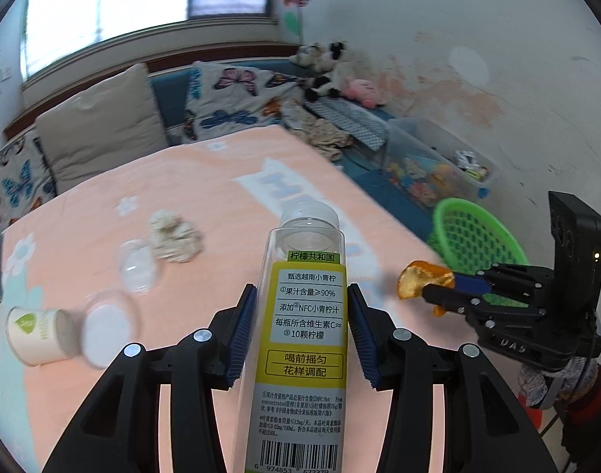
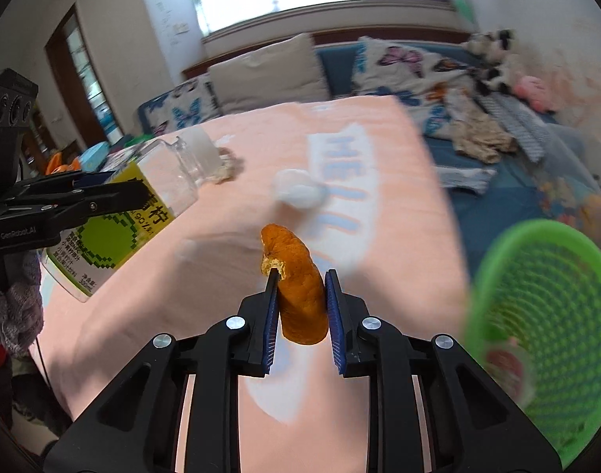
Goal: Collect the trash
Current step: 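Carry the orange peel into the green basket with right while left carries the juice bottle, then open the left gripper over the green basket to drop the juice bottle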
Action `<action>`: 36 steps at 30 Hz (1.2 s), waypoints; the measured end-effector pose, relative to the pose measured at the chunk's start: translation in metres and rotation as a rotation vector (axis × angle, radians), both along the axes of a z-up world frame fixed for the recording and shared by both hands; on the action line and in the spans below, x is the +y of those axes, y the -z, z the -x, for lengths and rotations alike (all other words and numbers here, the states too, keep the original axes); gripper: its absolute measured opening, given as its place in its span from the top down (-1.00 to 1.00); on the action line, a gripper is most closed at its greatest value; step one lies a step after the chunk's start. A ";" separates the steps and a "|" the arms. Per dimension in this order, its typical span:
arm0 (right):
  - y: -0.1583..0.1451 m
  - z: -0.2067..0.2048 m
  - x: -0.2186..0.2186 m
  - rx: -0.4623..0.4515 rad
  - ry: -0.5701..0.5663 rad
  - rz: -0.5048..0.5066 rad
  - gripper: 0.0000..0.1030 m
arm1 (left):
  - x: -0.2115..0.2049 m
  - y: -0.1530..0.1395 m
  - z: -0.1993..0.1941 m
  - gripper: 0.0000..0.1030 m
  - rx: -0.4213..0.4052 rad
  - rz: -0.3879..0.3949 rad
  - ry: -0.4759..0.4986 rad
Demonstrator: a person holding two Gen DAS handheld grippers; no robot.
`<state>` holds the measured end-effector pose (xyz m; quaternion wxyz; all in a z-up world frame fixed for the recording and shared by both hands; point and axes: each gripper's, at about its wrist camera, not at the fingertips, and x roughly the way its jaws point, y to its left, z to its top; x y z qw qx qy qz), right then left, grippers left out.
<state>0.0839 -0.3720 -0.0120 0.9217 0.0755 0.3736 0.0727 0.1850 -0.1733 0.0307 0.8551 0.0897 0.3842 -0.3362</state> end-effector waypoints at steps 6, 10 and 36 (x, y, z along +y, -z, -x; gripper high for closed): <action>0.002 0.040 -0.059 0.008 0.149 0.046 0.55 | -0.050 -0.001 0.020 0.13 0.007 0.010 0.086; 0.009 0.067 -0.107 0.030 0.276 0.060 0.54 | -0.081 -0.004 0.034 0.13 0.004 0.012 0.141; 0.016 0.154 -0.193 -0.011 0.560 0.042 0.00 | -0.265 0.022 0.094 0.13 0.083 -0.052 0.417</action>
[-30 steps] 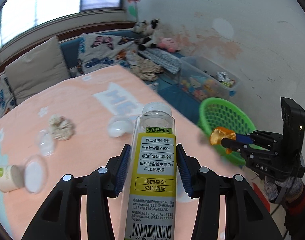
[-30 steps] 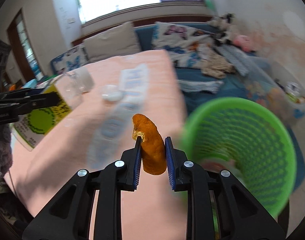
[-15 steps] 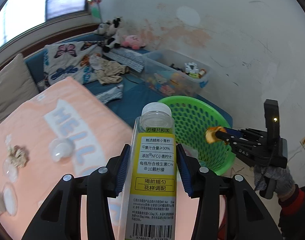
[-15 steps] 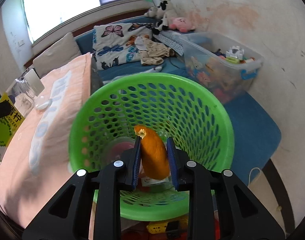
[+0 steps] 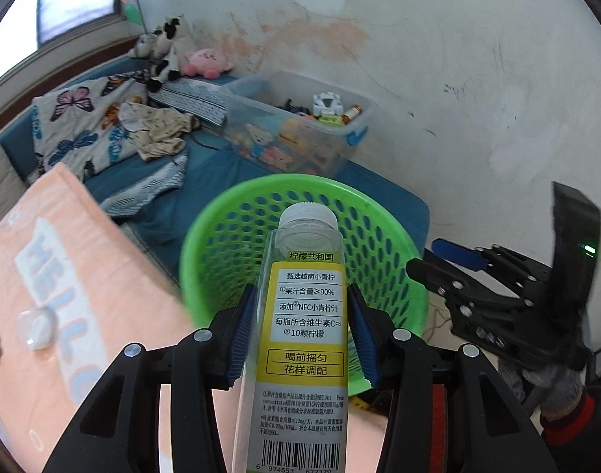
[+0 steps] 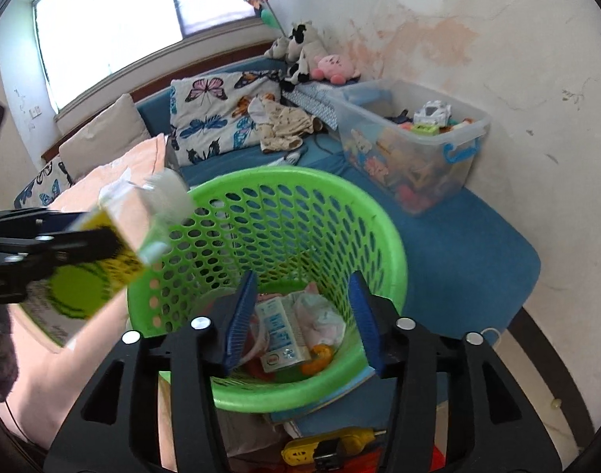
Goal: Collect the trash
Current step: 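Open the left gripper over the green basket to drop the juice bottle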
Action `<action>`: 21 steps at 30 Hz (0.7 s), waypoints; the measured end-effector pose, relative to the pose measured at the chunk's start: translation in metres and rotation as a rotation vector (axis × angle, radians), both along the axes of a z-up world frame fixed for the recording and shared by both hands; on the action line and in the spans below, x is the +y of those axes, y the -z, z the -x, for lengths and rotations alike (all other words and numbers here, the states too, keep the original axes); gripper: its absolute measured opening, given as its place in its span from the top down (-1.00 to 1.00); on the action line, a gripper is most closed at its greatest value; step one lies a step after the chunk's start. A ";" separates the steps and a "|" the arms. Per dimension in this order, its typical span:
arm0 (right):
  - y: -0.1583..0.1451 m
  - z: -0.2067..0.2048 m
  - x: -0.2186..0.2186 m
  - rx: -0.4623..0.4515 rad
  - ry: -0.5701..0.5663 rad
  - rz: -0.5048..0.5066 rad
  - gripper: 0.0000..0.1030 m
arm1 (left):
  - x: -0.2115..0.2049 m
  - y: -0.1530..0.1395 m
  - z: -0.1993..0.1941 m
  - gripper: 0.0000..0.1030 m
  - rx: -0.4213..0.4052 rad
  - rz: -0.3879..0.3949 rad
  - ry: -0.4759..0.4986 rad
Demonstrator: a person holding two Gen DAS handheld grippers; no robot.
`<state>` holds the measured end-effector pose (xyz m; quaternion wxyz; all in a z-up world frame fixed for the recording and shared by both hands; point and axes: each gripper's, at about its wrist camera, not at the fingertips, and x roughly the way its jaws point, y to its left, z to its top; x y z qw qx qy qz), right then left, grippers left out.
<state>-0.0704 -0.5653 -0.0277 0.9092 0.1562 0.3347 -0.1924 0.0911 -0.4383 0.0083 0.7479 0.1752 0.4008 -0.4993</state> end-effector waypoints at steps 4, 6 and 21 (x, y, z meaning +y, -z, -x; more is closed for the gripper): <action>-0.006 0.014 0.001 -0.027 0.013 0.015 -0.11 | -0.021 0.010 0.005 0.13 0.034 -0.016 0.017; -0.007 0.019 -0.001 -0.039 0.018 0.020 -0.12 | -0.031 0.015 0.007 0.13 0.052 -0.024 0.021; -0.006 0.042 -0.006 -0.074 0.069 0.001 -0.20 | -0.073 0.042 0.017 -0.11 0.142 -0.030 0.023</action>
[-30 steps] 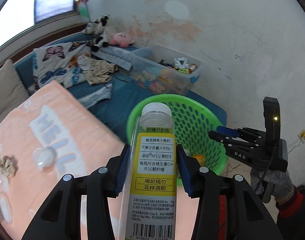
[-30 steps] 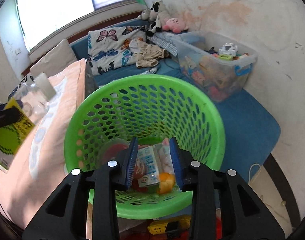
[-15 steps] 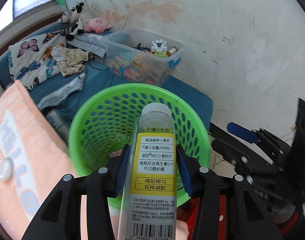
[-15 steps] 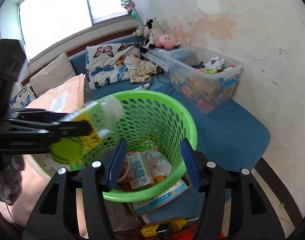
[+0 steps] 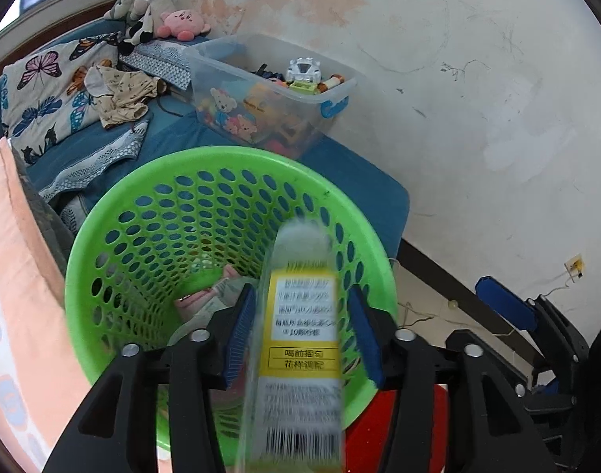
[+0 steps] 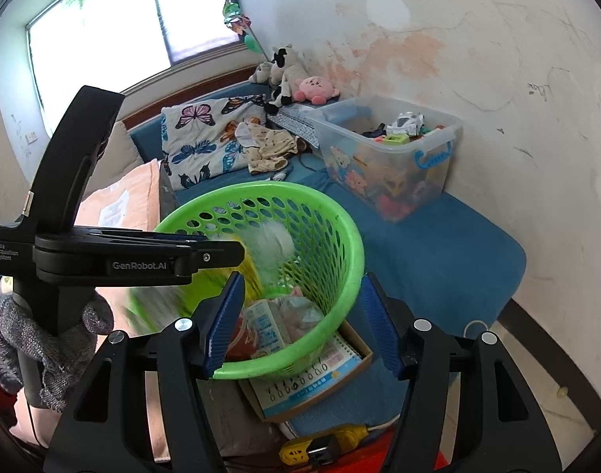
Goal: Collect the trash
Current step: 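Open the left gripper over the green basket to drop the juice bottle, then move both grippers back over the blanket toward the remaining items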
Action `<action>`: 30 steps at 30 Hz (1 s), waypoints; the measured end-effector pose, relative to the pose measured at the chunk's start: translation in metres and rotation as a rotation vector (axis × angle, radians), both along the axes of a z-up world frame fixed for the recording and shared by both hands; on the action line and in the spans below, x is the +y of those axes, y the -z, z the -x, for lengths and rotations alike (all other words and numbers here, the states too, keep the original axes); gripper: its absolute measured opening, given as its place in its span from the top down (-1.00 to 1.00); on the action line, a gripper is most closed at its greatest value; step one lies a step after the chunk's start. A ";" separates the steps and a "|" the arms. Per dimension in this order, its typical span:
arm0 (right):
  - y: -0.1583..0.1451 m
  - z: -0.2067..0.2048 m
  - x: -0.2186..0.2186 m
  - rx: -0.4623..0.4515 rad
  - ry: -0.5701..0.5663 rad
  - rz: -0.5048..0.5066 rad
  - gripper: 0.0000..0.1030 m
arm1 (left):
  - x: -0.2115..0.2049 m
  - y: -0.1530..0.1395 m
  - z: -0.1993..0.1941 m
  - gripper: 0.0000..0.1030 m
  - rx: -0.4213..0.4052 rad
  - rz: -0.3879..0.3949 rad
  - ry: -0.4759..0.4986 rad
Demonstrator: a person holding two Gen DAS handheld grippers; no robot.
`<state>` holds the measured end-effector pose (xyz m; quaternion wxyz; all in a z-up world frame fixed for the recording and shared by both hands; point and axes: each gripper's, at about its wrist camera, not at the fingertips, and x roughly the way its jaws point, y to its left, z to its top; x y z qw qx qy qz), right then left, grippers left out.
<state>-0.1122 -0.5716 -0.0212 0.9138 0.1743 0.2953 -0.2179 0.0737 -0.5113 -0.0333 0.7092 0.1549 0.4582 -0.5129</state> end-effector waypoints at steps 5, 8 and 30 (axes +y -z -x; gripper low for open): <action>-0.004 -0.002 0.007 -0.006 -0.016 0.006 -0.21 | 0.013 -0.014 0.002 -0.29 -0.041 0.028 -0.007; -0.009 -0.006 0.016 -0.014 -0.038 0.020 -0.26 | 0.035 -0.024 0.000 -0.38 -0.075 0.040 -0.037; -0.030 -0.124 0.123 -0.012 -0.388 0.025 -0.47 | 0.271 -0.062 -0.074 -0.59 -0.223 0.028 -0.509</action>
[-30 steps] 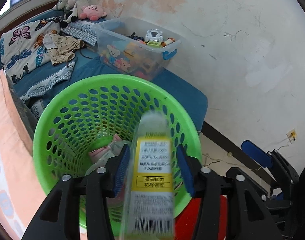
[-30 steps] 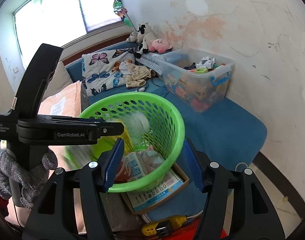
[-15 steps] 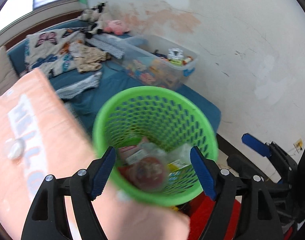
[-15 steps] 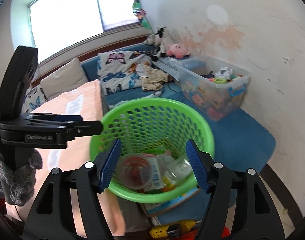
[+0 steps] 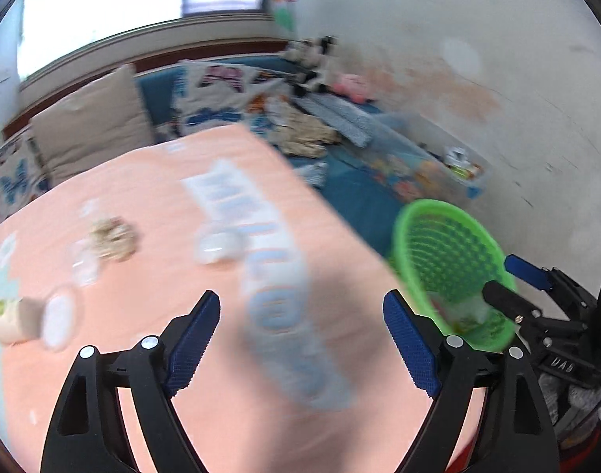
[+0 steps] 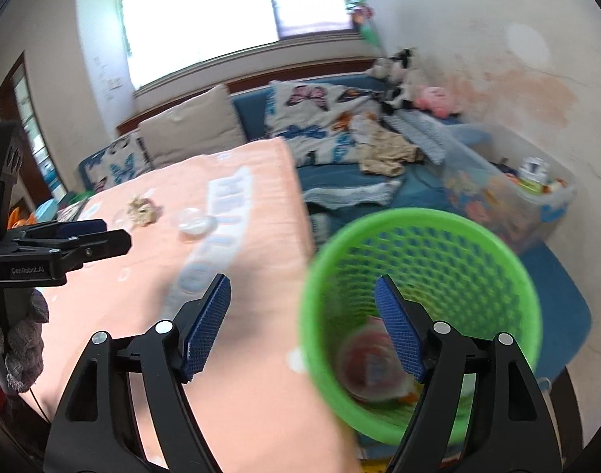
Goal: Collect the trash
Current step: 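Move both grippers back over the blanket toward the remaining items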
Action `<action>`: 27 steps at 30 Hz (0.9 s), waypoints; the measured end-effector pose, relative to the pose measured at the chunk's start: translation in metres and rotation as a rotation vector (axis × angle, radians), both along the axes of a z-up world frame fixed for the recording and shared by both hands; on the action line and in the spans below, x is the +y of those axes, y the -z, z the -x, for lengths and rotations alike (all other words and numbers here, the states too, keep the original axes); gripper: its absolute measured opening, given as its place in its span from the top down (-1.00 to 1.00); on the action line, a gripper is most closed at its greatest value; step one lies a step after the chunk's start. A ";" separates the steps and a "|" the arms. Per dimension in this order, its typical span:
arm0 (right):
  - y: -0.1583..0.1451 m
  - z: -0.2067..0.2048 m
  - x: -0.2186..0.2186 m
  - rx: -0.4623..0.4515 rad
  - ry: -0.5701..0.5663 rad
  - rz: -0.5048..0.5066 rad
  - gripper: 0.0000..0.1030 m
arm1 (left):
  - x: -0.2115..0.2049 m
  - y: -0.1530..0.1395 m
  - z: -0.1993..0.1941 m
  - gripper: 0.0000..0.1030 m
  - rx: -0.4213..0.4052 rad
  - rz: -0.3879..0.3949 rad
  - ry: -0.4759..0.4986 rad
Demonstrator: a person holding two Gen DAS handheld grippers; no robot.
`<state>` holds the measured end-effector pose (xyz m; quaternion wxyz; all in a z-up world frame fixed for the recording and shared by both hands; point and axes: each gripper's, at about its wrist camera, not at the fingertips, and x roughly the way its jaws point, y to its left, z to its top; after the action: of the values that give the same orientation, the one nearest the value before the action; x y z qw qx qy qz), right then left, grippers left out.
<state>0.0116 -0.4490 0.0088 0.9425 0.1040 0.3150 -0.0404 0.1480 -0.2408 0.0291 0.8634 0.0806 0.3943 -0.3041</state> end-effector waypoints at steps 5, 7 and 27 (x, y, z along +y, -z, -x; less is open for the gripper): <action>0.003 -0.040 0.032 0.028 -0.088 -0.005 -0.47 | 0.060 0.003 -0.022 -0.59 0.001 -0.005 -0.123; 0.005 -0.057 0.045 0.042 -0.123 0.003 -0.47 | 0.086 0.006 -0.032 -0.59 0.008 -0.010 -0.179; 0.031 -0.168 0.121 0.131 -0.273 -0.002 -0.47 | 0.222 0.044 -0.067 -0.59 0.105 0.005 -0.477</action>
<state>0.1794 -0.3280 -0.0223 0.9165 0.0582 0.3872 0.0820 0.2146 -0.0184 -0.0147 0.8893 -0.0330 0.4458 -0.0965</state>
